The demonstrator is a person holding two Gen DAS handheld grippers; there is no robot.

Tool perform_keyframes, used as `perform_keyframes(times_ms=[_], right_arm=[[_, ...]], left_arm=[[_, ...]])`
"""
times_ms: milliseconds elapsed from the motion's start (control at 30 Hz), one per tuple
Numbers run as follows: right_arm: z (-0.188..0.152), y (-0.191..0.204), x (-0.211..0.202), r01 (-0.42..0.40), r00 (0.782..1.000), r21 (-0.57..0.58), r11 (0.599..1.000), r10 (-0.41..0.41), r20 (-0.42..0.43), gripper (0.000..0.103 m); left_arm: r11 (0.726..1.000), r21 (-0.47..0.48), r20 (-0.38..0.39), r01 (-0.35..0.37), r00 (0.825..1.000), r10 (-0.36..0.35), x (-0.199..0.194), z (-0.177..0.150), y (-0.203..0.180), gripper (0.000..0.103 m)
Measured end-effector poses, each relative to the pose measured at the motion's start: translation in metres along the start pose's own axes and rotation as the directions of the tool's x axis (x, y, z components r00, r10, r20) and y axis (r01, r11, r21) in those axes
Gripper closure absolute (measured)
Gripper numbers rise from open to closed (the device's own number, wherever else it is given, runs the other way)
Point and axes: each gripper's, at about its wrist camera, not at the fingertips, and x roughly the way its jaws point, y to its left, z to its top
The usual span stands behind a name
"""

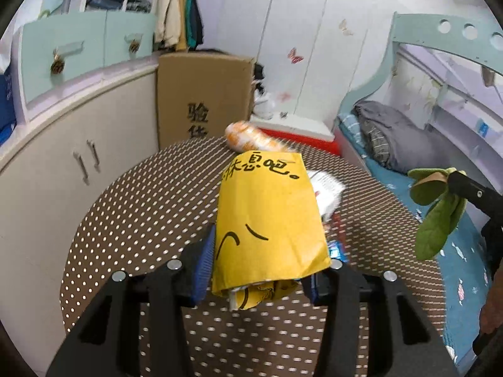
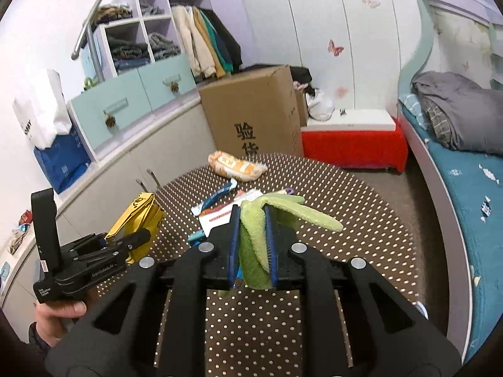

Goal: Collect trash
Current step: 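Carry the green leaves to the wastebasket and open the right gripper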

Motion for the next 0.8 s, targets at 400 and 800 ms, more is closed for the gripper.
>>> perform_keyframes(times_ms=[400, 800], right_arm=[[0.017, -0.027, -0.074, 0.051, 0.99, 0.028, 0.998, -0.054, 0.133, 0.088], [0.006, -0.117, -0.114, 0.201, 0.965, 0.155, 0.967, -0.223, 0.141, 0.088]], left_arm=[[0.987, 0.1, 0.08, 0.122, 0.988, -0.131, -0.04, 0.022, -0.08, 0.057], [0.954, 0.173, 0.047, 0.245, 0.965, -0.256, -0.036, 0.022, -0.166, 0.057]])
